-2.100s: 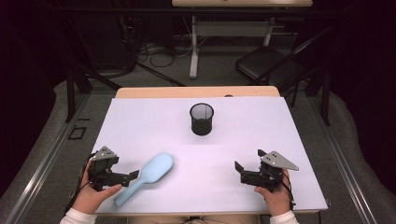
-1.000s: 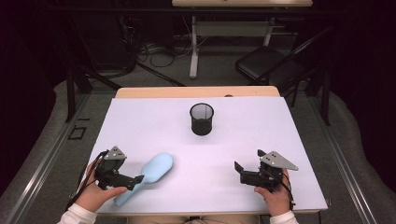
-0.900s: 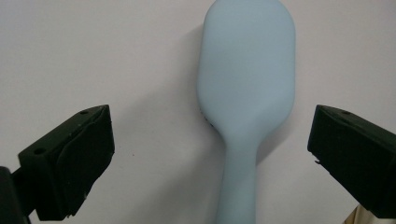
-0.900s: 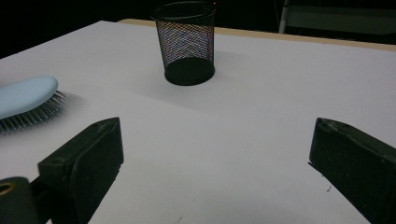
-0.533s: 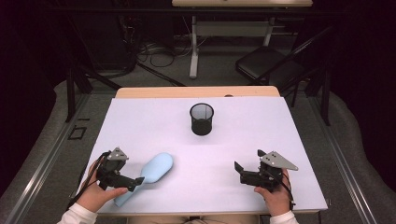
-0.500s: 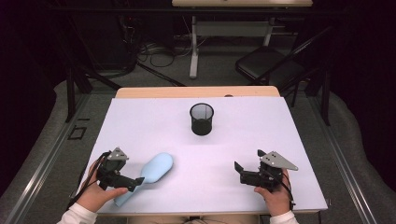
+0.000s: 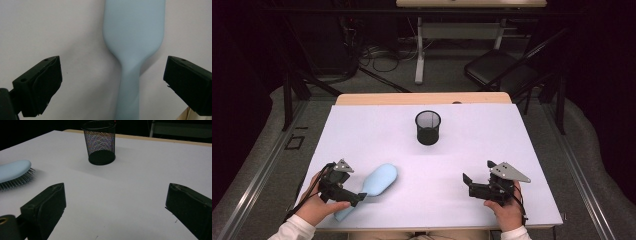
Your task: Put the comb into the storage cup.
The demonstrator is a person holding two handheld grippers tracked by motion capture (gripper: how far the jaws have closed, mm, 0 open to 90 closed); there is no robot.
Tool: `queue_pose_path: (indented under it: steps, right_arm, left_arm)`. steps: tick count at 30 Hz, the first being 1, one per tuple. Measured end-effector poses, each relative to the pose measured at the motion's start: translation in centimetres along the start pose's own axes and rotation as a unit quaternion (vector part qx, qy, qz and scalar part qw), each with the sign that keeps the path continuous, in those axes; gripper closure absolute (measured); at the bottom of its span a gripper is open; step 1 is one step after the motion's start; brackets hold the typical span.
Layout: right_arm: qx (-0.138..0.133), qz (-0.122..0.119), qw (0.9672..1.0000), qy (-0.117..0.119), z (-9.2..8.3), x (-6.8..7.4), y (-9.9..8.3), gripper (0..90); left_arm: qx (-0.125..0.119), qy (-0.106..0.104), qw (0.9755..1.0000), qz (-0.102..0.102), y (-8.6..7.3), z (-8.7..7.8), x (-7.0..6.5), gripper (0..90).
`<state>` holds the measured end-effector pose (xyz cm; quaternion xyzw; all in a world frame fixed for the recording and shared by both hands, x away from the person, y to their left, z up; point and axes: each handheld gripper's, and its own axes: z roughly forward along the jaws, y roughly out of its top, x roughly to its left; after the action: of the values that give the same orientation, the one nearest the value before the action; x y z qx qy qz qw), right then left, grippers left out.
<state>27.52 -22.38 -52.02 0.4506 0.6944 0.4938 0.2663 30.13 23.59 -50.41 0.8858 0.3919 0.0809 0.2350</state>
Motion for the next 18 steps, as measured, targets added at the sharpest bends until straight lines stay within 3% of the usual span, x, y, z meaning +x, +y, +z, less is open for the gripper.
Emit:
queue_pose_path:
  steps: [18]
  right_arm:
    - [0.000,-0.001,1.0000,0.001,0.03,0.06,-0.02,2.6]
  left_arm:
    - [0.041,-0.004,0.9991,0.007,0.43,0.66,0.10,2.2]
